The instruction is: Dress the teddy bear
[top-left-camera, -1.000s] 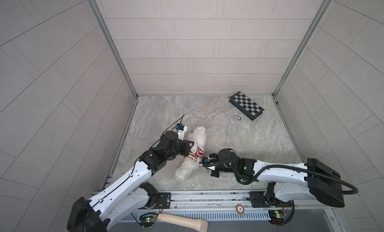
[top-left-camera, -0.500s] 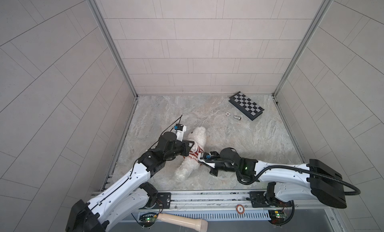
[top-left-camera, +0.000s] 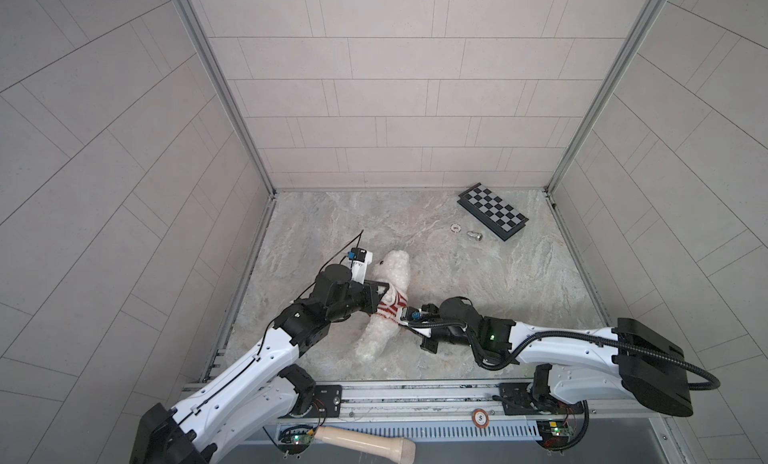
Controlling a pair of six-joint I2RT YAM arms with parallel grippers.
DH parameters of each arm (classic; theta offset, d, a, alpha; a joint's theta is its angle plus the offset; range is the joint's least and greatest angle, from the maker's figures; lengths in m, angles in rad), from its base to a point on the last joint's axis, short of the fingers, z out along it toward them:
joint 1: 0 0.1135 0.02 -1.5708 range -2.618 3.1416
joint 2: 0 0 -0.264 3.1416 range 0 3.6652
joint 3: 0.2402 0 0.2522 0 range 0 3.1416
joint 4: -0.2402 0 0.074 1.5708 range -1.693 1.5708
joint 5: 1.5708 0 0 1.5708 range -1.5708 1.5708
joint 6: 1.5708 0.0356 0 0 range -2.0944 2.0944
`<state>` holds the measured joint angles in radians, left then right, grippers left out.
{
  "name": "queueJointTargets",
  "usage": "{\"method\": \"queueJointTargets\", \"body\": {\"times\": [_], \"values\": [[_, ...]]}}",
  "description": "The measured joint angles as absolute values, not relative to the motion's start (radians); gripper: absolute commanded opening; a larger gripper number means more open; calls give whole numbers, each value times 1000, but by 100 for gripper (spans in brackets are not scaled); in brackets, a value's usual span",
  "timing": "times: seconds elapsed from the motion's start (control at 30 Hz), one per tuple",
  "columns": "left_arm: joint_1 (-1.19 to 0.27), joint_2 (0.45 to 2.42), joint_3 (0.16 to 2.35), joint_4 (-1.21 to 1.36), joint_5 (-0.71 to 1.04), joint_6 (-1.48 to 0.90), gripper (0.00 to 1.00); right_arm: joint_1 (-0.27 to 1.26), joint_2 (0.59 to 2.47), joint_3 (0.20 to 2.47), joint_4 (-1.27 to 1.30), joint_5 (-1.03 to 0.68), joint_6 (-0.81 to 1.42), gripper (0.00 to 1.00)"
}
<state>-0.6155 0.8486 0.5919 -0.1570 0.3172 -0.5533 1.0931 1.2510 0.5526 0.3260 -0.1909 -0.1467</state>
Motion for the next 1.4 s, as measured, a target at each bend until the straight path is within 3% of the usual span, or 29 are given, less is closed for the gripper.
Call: {"method": "queueJointTargets", "body": {"times": [0.3, 0.63, 0.93, 1.13, 1.4], "values": [[-616, 828, 594, -216, 262, -521, 0, 1093, 1106, 575, 263, -108, -139, 34], [-616, 827, 762, -506, -27, -417, 0, 1003, 971, 487, 289, -44, -15, 37], [-760, 1036, 774, -477, -155, -468, 0, 838, 939, 369, 346, -64, 168, 43], [-850, 1221, 795, -362, -147, -514, 19, 767, 847, 366, 304, -88, 202, 52], [-884, 1273, 801, -194, 19, -571, 56, 729, 860, 371, 259, -130, 222, 60]]}}
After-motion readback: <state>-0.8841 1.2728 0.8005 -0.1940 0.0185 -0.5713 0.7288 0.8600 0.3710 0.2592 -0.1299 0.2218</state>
